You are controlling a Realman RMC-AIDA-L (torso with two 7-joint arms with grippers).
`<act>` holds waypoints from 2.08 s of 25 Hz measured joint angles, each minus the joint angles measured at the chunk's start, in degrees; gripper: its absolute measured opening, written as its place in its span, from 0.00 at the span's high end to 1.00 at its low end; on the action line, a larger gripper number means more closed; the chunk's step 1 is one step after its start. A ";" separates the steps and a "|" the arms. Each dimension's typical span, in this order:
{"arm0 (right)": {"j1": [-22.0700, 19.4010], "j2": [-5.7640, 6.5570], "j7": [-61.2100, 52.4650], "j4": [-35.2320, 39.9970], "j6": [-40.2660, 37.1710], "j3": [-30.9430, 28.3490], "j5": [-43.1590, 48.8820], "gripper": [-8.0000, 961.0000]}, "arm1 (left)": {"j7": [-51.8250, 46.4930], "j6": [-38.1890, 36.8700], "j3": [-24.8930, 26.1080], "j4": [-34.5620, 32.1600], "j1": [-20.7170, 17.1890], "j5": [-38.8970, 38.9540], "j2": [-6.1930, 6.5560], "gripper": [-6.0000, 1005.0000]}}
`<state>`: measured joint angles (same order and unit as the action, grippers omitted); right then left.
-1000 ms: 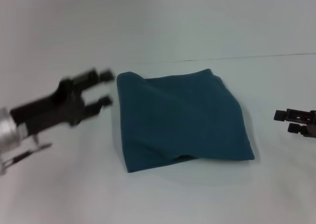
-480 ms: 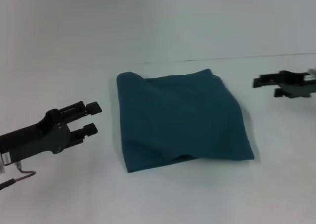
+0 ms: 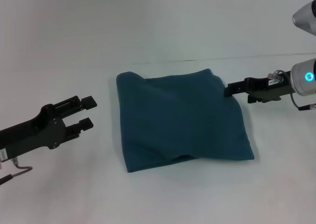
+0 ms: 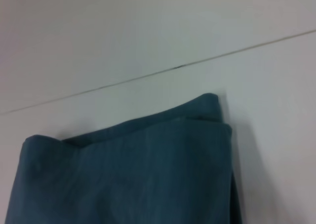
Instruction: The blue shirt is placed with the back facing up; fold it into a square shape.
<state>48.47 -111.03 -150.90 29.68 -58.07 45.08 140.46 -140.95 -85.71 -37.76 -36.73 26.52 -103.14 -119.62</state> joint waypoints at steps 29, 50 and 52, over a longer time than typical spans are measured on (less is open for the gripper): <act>0.05 -1.69 -0.13 -0.98 2.86 -0.78 -3.45 0.65 | 0.87 1.79 -0.02 0.08 0.38 -0.10 -0.61 0.25; 0.33 -2.11 -0.14 -2.13 4.77 -0.14 -2.93 0.53 | 0.85 3.15 0.06 0.51 0.64 0.04 -0.70 0.25; 0.69 -2.24 -0.18 -3.10 5.70 -0.10 -2.91 0.52 | 0.85 3.23 0.06 0.52 0.64 0.05 -0.70 0.25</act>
<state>49.15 -113.27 -151.09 26.58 -52.37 44.98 137.55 -140.10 -82.48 -37.70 -36.21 27.16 -103.09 -120.32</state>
